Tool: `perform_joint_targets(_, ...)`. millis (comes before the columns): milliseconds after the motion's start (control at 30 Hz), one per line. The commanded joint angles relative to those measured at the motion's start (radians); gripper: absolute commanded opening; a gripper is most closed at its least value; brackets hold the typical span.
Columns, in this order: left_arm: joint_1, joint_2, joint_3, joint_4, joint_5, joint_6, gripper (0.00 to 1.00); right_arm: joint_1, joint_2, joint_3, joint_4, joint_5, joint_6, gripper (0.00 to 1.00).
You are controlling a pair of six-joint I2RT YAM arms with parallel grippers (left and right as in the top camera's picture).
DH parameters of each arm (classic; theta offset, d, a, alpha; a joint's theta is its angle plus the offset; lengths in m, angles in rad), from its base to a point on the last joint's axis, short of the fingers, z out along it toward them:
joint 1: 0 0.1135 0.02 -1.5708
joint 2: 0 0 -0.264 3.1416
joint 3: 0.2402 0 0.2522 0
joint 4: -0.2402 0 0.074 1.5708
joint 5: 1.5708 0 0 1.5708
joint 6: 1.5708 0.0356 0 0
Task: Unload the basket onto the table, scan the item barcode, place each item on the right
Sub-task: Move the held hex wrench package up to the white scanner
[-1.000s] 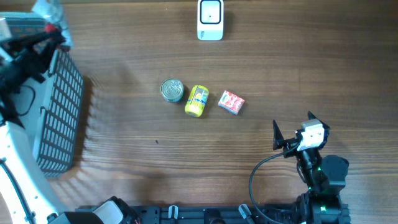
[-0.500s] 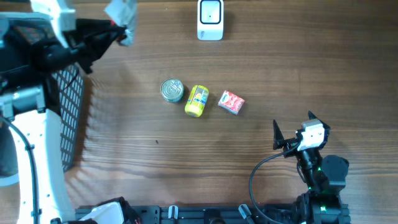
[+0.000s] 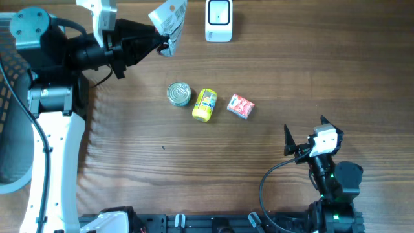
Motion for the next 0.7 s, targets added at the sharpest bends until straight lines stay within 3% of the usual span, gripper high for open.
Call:
perform_joint_targets(0, -0.024, 0.008, 0.001, 0.006, 0.006, -0.284, 0.04, 0.004, 0.002, -0.001, 0.006, 0.012, 0.013, 1.00)
perform_joint_targets(167, -0.025, 0.008, 0.001, 0.010, -0.029, -0.475, 0.04, 0.004, 0.002, -0.001, 0.007, 0.012, 0.012, 1.00)
perform_joint_targets(400, -0.029, 0.008, 0.001, 0.041, -0.025, -0.473, 0.04, 0.004, 0.002, -0.001, 0.010, 0.012, 0.012, 1.00)
perform_joint_targets(667, -0.040, 0.008, 0.001, 0.332, -0.018, -0.473, 0.04, 0.004, 0.002, -0.001, 0.010, 0.013, 0.011, 1.00)
